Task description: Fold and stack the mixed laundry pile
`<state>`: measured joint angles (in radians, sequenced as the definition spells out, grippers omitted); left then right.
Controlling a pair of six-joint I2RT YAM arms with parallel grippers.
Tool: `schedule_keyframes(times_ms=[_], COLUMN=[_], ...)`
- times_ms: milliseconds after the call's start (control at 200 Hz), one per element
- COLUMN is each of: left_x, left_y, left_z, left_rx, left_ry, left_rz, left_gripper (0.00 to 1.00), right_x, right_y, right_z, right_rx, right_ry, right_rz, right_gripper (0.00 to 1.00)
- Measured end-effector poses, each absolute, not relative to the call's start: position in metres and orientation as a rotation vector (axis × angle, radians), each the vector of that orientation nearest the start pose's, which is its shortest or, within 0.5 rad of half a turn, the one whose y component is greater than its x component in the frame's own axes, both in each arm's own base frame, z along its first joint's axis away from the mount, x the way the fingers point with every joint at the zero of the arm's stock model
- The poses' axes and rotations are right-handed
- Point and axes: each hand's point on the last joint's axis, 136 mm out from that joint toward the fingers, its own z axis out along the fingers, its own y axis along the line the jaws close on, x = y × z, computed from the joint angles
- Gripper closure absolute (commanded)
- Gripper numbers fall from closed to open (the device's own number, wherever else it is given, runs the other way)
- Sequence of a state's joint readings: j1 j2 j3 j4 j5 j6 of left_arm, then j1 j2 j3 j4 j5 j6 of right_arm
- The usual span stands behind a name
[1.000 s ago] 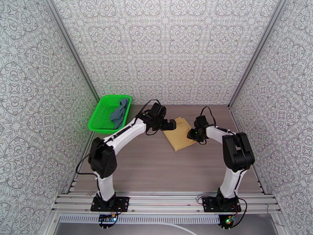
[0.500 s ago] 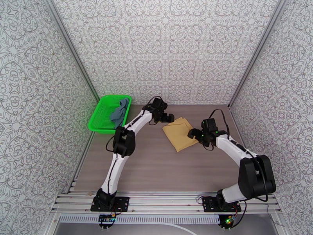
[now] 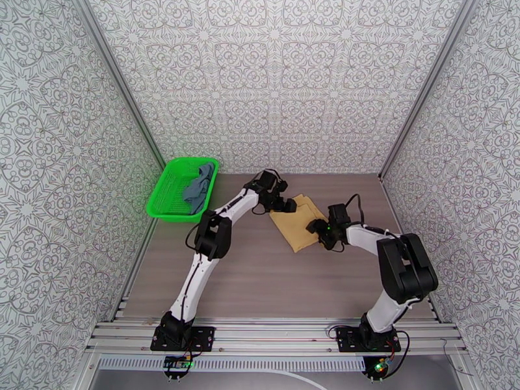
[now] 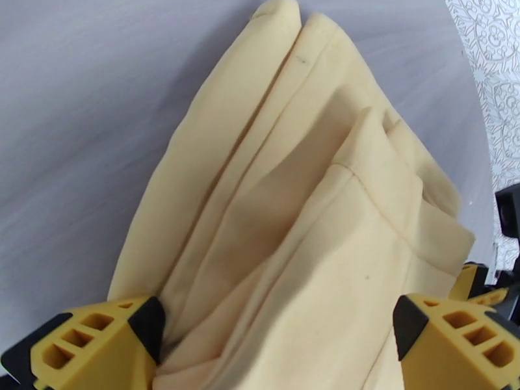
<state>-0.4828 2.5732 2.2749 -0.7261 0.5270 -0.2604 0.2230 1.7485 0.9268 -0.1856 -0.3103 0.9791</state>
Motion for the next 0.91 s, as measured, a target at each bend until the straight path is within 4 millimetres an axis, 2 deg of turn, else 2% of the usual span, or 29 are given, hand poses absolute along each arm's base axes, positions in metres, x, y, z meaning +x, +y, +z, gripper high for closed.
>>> schedule_keyframes(times_ms=[140, 240, 310, 380, 540, 640, 905], left_x=[0.495, 0.477, 0.462, 0.448, 0.426, 0.426, 0.423], left_y=[-0.351, -0.332, -0.315, -0.294, -0.243, -0.224, -0.231], left_z=[0.047, 0.045, 0.044, 0.044, 0.044, 0.047, 0.053], left_rx=[0.514, 0.481, 0.425, 0.345, 0.164, 0.107, 0.135], left_ry=[2.63, 2.649, 2.67, 2.688, 2.724, 2.723, 2.711], left_rz=[-0.888, -0.829, -0.801, -0.775, -0.705, -0.66, -0.628], left_gripper=[0.01, 0.01, 0.01, 0.01, 0.01, 0.0, 0.0], right_x=[0.395, 0.408, 0.419, 0.432, 0.464, 0.479, 0.5], right_y=[0.149, 0.158, 0.166, 0.176, 0.198, 0.205, 0.21], right_z=[0.028, 0.026, 0.024, 0.022, 0.025, 0.027, 0.032], right_rx=[0.943, 0.943, 0.9, 0.83, 0.622, 0.478, 0.142], right_ry=[2.581, 2.58, 2.594, 2.611, 2.65, 2.683, 2.746], right_rz=[0.855, 0.898, 0.918, 0.932, 0.921, 0.886, 0.787], right_gripper=[0.57, 0.68, 0.86, 1.0, 1.0, 1.0, 1.0])
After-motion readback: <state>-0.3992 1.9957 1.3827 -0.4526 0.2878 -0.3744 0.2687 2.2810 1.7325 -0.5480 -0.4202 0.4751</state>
